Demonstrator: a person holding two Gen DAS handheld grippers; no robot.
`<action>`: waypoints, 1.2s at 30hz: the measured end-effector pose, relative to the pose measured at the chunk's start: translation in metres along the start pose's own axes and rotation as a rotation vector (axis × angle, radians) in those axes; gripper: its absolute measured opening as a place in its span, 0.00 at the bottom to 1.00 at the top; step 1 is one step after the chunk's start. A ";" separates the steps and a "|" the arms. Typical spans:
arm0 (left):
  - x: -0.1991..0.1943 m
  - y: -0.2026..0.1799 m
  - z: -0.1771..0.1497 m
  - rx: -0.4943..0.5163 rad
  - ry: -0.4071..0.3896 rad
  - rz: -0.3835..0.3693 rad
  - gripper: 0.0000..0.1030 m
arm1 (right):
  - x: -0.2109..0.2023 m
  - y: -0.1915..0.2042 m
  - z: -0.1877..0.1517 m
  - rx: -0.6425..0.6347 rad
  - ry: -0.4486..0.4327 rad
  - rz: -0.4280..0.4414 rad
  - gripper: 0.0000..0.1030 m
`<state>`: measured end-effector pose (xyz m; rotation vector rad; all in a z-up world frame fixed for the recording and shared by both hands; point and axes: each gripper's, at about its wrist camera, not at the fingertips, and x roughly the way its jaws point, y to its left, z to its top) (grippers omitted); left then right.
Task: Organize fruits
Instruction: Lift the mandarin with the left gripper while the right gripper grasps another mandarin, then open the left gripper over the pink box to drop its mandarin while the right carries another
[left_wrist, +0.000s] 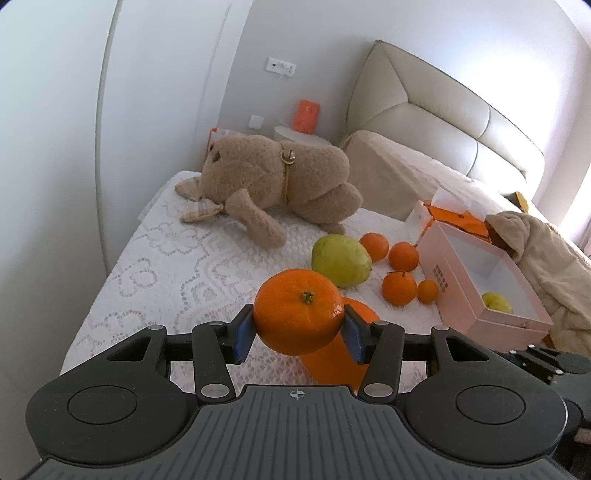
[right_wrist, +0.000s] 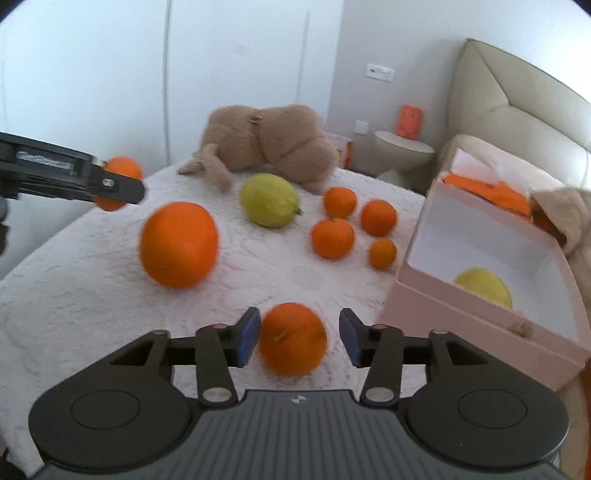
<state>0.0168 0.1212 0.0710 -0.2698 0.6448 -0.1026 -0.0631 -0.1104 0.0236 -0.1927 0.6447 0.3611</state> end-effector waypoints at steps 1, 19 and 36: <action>0.000 0.000 0.000 0.001 0.001 0.002 0.53 | 0.003 -0.002 0.000 0.024 -0.004 0.006 0.55; -0.019 -0.058 -0.014 0.130 0.022 -0.085 0.53 | -0.009 -0.020 -0.015 0.160 0.011 -0.048 0.44; 0.028 -0.211 -0.002 0.334 0.104 -0.309 0.53 | -0.072 -0.100 -0.055 0.381 -0.010 -0.355 0.44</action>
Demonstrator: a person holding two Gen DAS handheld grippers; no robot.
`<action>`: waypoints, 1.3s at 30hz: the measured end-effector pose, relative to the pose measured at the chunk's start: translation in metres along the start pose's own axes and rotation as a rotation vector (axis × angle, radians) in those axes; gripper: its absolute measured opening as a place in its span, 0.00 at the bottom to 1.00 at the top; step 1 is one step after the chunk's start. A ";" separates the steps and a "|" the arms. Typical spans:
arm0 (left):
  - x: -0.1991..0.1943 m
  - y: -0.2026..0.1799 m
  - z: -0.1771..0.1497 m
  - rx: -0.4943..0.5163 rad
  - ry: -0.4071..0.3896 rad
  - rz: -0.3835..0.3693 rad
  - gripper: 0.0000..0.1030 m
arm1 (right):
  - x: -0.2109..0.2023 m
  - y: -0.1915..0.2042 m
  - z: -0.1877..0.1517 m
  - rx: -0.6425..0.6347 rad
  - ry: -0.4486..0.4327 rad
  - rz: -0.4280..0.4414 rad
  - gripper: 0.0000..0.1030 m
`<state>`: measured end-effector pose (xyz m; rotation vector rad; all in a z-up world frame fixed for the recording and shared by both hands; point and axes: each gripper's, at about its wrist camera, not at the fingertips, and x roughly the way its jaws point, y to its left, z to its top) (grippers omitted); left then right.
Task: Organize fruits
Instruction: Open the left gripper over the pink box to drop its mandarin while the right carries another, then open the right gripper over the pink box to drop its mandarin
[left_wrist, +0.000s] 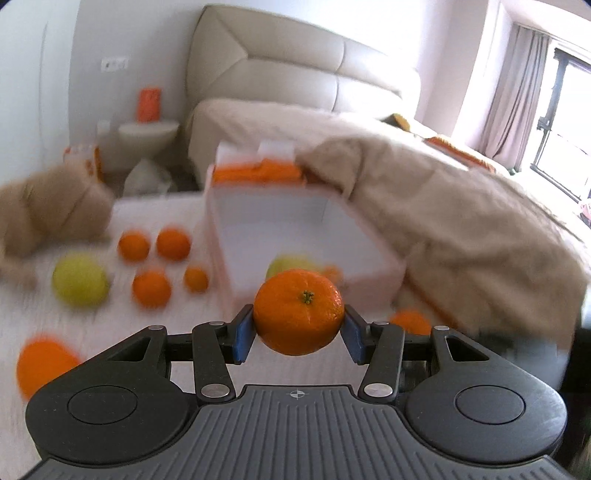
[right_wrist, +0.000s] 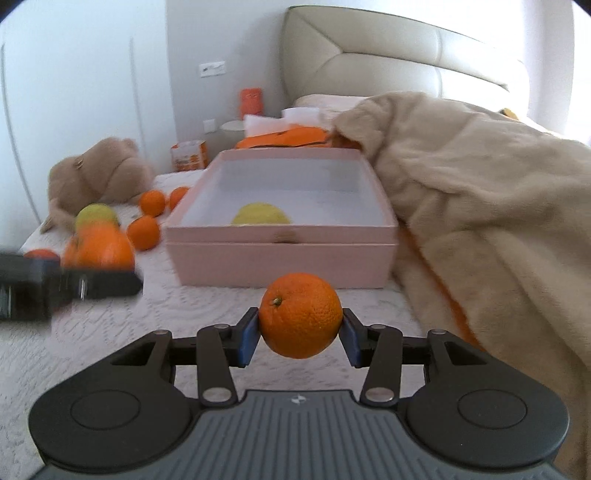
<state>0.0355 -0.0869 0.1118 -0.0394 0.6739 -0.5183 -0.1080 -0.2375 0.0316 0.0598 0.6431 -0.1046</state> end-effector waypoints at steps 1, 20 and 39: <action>0.004 -0.003 0.010 0.005 -0.012 0.002 0.53 | 0.001 -0.005 0.001 0.010 -0.005 -0.004 0.44; 0.112 0.005 0.045 -0.014 0.122 0.117 0.53 | 0.017 -0.031 -0.010 0.050 0.008 -0.013 0.44; 0.039 0.045 0.041 -0.122 -0.057 0.054 0.52 | 0.014 -0.023 -0.001 0.049 0.007 0.022 0.44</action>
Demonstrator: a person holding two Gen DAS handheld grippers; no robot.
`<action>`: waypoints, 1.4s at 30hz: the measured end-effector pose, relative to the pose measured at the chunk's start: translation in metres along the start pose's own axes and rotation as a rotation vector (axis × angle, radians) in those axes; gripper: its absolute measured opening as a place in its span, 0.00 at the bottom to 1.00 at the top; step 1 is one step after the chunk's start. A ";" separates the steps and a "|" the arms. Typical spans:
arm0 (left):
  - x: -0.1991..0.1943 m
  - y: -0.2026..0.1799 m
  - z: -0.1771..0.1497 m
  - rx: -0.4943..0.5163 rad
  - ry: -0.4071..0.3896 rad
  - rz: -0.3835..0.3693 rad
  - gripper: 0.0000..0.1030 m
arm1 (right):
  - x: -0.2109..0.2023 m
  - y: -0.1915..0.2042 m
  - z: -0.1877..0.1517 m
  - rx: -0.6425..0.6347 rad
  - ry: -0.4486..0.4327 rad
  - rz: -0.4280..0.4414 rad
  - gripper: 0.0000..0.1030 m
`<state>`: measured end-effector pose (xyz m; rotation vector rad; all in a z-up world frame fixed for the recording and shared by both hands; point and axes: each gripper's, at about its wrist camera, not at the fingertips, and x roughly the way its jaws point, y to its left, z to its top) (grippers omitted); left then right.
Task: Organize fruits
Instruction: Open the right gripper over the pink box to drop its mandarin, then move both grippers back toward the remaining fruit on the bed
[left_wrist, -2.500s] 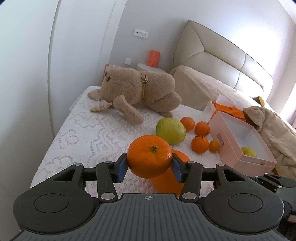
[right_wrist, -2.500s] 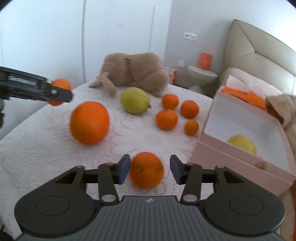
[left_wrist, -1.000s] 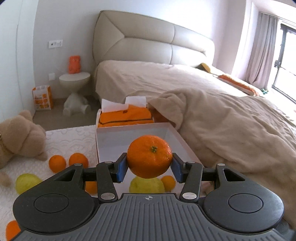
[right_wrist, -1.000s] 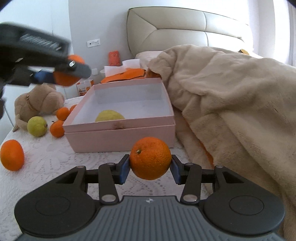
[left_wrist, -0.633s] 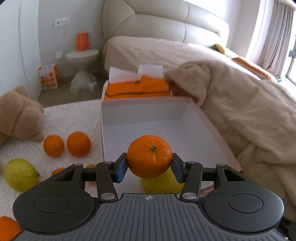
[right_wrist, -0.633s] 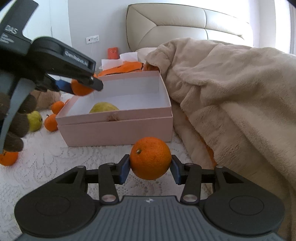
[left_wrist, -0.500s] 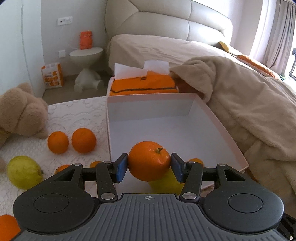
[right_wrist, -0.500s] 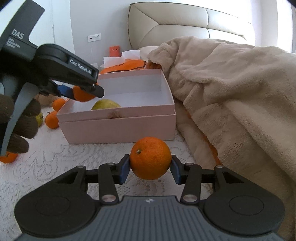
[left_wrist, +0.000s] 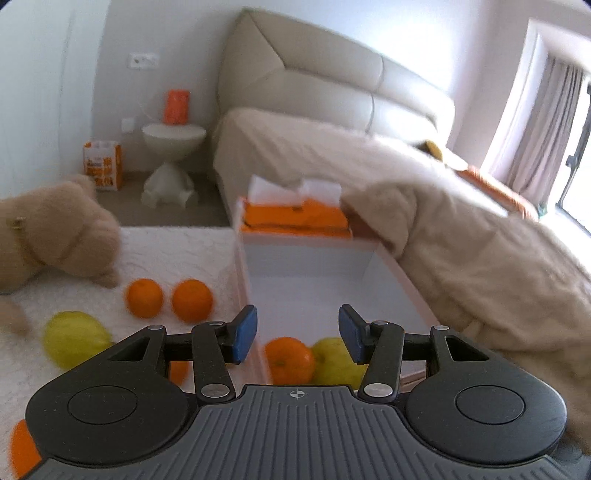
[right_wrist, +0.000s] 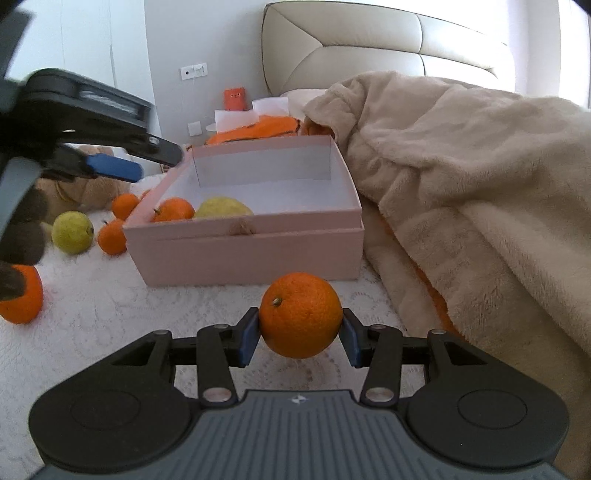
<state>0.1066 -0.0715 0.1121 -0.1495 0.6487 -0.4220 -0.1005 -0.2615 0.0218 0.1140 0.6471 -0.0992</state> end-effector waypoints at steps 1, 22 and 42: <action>-0.008 0.006 -0.002 -0.012 -0.018 0.008 0.52 | -0.003 0.001 0.005 0.007 -0.010 0.013 0.44; -0.091 0.102 -0.051 -0.142 -0.049 0.211 0.52 | 0.111 0.040 0.161 0.019 0.087 -0.030 0.44; -0.085 0.105 -0.061 -0.154 -0.034 0.195 0.52 | 0.105 0.073 0.145 -0.123 0.101 0.027 0.46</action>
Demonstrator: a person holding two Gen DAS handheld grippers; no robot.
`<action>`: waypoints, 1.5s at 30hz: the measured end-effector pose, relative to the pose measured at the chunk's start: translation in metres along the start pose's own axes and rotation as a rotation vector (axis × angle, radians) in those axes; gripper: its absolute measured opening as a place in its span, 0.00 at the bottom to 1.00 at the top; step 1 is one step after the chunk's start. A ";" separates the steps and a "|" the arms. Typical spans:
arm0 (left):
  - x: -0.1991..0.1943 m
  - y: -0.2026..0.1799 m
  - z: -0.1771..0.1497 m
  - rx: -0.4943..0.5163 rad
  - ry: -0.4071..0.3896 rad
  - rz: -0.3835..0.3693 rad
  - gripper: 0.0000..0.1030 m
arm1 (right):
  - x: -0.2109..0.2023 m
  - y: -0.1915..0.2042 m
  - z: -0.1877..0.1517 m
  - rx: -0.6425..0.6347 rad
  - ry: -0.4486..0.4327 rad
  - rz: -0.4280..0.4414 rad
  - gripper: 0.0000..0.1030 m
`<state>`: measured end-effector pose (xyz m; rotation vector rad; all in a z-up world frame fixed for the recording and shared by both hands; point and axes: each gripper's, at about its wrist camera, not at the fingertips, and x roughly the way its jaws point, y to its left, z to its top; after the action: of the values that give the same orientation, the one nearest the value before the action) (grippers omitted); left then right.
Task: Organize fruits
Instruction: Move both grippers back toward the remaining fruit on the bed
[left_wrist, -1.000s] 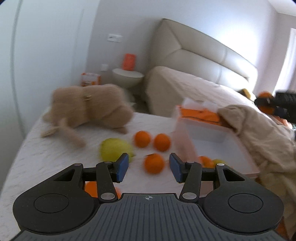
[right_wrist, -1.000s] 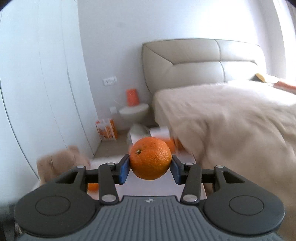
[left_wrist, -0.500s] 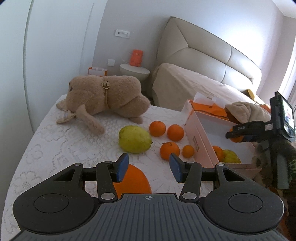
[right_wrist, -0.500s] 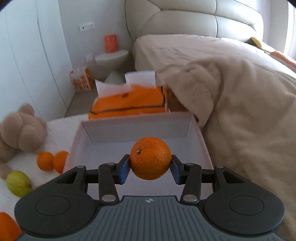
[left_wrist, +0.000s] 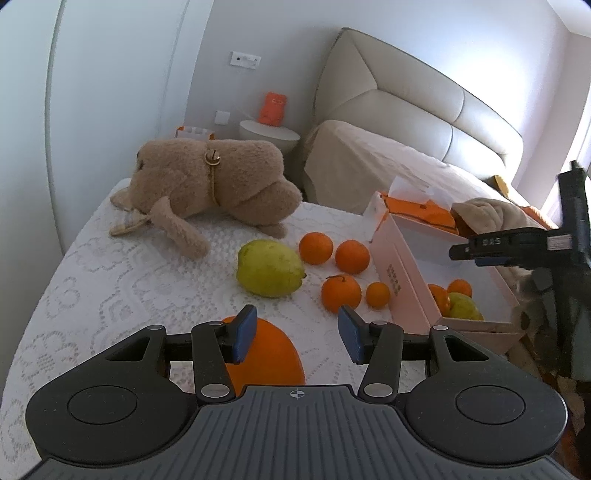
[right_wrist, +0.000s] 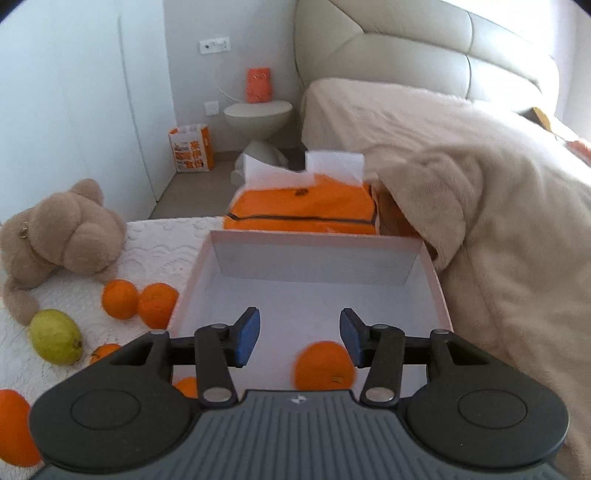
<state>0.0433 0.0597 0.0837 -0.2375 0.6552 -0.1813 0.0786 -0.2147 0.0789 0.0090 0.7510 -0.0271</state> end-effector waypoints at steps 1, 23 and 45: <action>0.000 0.001 0.000 -0.001 -0.001 0.004 0.52 | -0.006 0.002 -0.001 0.001 -0.009 0.015 0.46; 0.039 0.009 0.006 -0.060 -0.146 -0.077 0.52 | -0.044 0.048 -0.094 0.021 -0.230 0.313 0.48; 0.100 0.028 0.019 -0.135 -0.044 -0.143 0.52 | -0.007 0.044 -0.082 0.025 -0.310 0.275 0.48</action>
<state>0.1354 0.0654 0.0322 -0.4178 0.6073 -0.2689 0.0187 -0.1687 0.0243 0.1290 0.4342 0.2199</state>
